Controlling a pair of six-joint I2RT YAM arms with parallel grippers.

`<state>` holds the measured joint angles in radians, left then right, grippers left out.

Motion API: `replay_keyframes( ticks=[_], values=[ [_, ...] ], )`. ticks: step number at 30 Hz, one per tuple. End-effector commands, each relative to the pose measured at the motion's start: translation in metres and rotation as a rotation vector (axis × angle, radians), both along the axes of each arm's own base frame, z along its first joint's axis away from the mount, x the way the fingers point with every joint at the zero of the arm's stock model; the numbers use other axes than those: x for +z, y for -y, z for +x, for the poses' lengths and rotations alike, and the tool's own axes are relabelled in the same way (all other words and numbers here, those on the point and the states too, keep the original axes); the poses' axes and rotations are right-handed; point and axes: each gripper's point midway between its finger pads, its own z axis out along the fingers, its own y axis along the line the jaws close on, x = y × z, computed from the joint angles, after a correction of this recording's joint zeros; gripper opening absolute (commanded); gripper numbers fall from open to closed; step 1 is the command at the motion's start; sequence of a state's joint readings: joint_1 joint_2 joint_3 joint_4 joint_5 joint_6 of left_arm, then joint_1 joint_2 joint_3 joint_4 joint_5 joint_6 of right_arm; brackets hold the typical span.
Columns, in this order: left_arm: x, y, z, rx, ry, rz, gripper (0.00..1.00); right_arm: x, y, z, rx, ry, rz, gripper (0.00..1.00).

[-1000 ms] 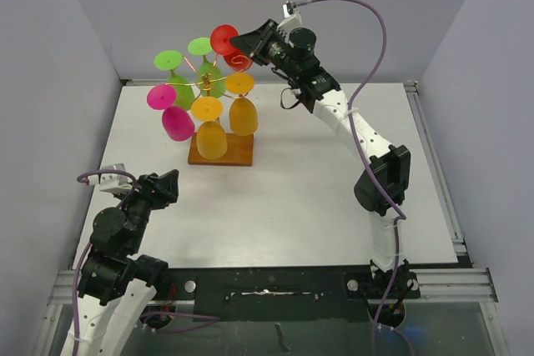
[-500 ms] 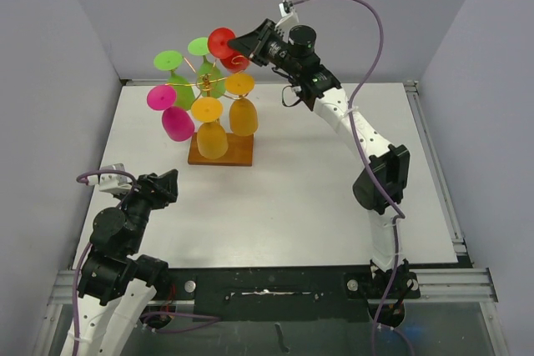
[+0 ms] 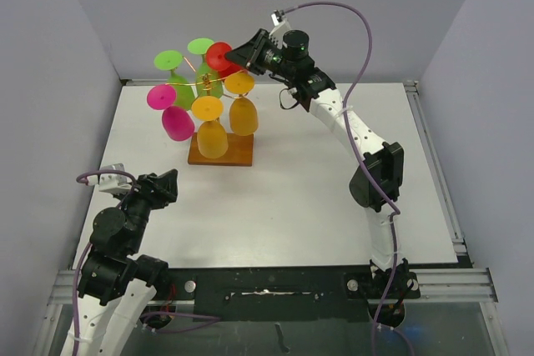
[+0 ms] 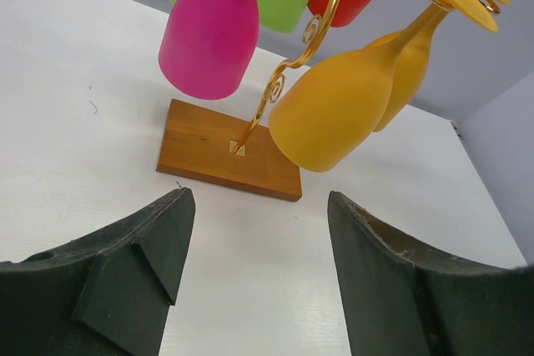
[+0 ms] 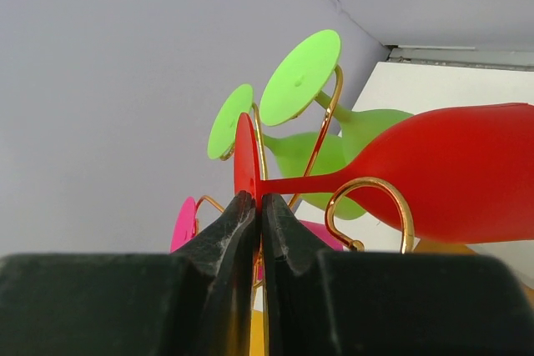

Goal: Place the wine glass upside down on the wine glass rack

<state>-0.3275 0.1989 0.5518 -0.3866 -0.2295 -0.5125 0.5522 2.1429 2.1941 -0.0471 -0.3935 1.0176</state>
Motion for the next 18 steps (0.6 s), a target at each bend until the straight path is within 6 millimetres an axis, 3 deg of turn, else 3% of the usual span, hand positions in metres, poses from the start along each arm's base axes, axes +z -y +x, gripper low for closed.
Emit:
replay_keyframes(
  ticks=[1,18],
  values=[
    [0.009,-0.002,0.0,0.009,0.035,-0.012,0.63,0.047,0.006,-0.016,0.019,0.09,0.046,0.05],
    [0.009,-0.003,-0.001,0.016,0.035,-0.011,0.63,0.054,0.025,-0.021,-0.018,0.01,0.054,0.04]
  ],
)
